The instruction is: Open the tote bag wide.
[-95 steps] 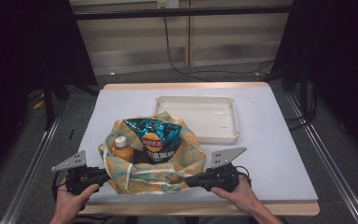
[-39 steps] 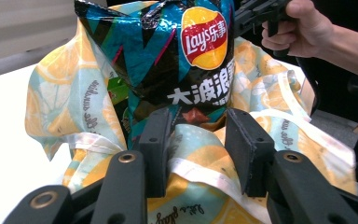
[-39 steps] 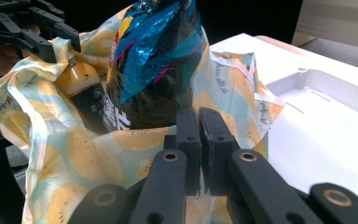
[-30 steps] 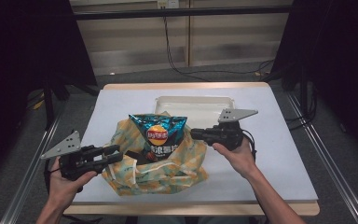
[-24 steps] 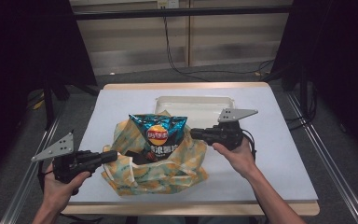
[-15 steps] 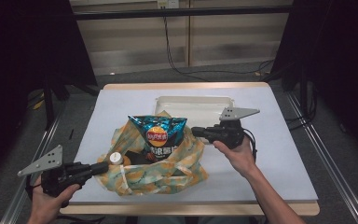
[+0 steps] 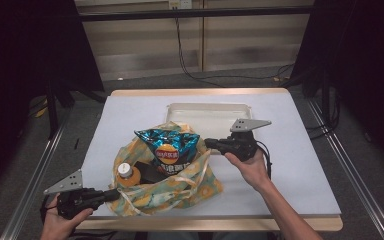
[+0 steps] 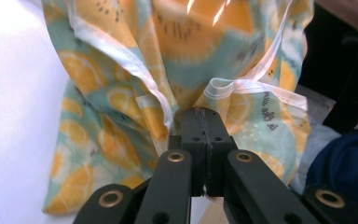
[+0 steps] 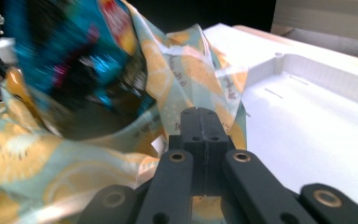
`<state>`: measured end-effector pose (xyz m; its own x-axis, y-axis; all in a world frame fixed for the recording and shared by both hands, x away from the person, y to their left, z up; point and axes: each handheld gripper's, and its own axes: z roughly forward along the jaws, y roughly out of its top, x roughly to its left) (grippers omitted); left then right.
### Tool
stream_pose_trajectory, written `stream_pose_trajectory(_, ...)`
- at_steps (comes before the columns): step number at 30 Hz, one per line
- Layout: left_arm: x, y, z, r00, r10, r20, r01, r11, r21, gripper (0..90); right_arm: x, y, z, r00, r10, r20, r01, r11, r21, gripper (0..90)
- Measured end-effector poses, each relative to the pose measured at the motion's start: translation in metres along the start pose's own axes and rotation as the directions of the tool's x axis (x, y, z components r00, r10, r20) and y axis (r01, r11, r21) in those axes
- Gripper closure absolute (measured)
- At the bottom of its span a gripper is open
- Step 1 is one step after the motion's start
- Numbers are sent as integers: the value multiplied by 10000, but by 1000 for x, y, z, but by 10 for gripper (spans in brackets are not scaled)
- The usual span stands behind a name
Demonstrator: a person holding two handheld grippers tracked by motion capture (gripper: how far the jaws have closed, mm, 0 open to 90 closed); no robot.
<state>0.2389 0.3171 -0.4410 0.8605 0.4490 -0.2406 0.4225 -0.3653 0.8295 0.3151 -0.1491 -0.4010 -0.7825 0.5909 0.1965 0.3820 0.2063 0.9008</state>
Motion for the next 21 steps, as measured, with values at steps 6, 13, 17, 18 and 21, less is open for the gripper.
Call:
stream_pose_trajectory(6, 13, -16, 15, 9994, -262, -220, 277, 9972, 696, 900, -3, -15, 10, 9998, 197, 71, -199, 9994, 300, 900)
stream_pose_trajectory(13, 18, -29, 29, 9990, -426, -143, 438, 9943, 970, 900, -1, -33, 24, 9999, 76, 94, -84, 9958, 908, 900)
stream_pose_trajectory(17, 24, -32, 31, 9980, -633, -46, 635, 9937, 921, 900, -3, -44, 29, 9998, 140, 148, -156, 9929, 1181, 900)
stream_pose_trajectory(18, 25, -33, 33, 9979, -641, -89, 647, 9928, 1009, 900, -2, -46, 30, 9999, 94, 115, -108, 9914, 1303, 900)
stream_pose_trajectory(21, 26, -32, 34, 9982, -583, -103, 591, 9923, 1084, 900, -1, -52, 35, 9999, -45, 126, 24, 9874, 1584, 900)
